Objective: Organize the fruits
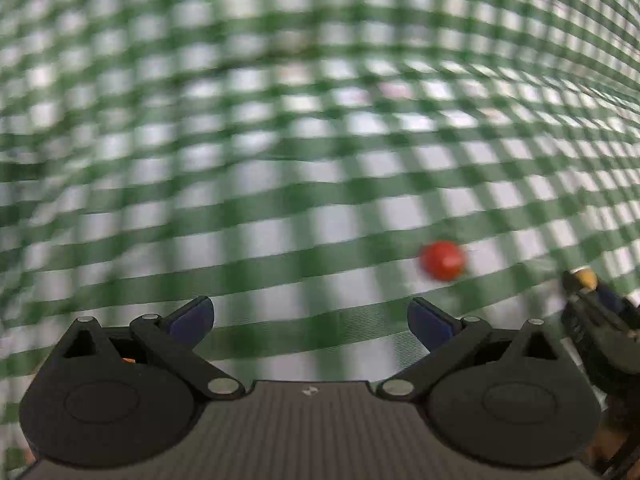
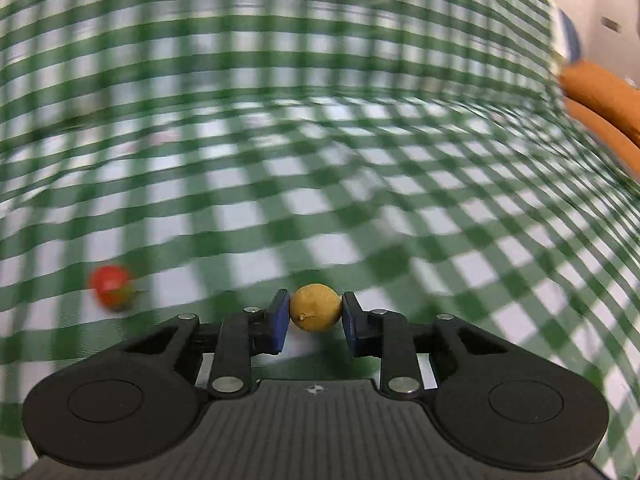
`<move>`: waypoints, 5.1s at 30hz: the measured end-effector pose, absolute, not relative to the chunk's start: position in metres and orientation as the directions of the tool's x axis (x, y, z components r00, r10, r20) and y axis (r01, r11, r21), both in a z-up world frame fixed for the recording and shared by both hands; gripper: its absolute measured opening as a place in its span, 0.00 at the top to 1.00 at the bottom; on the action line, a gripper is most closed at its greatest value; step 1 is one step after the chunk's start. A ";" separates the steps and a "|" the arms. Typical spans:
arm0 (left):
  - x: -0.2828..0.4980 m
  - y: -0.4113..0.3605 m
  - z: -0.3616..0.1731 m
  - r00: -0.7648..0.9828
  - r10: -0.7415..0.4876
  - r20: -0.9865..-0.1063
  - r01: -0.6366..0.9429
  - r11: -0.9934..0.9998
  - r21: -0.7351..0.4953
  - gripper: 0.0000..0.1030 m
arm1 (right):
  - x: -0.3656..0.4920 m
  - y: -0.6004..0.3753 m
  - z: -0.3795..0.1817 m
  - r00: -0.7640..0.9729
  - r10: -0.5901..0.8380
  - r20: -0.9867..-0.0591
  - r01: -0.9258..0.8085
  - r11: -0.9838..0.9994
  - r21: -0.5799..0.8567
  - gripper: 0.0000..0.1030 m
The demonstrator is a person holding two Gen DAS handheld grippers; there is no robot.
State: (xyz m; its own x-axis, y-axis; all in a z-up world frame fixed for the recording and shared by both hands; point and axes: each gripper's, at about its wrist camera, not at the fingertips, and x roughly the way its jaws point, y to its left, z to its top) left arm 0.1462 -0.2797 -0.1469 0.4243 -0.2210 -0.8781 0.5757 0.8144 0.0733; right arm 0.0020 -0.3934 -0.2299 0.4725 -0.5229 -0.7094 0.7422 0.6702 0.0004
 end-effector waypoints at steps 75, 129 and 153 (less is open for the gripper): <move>-0.087 0.117 0.013 0.535 -0.334 -0.776 0.343 0.925 -0.161 0.66 | -0.188 -0.065 -0.009 0.809 -0.096 -0.581 0.162 0.985 0.063 0.72; 0.136 0.024 -0.101 0.474 -0.244 -0.846 0.439 0.899 -0.014 0.00 | 0.037 -0.065 -0.147 0.692 0.058 -0.719 -0.028 0.998 0.054 0.23; -0.062 0.104 -0.010 0.594 -0.155 -0.790 0.290 0.956 0.030 0.00 | -0.145 -0.074 -0.034 0.783 -0.083 -0.617 0.143 0.989 0.048 0.03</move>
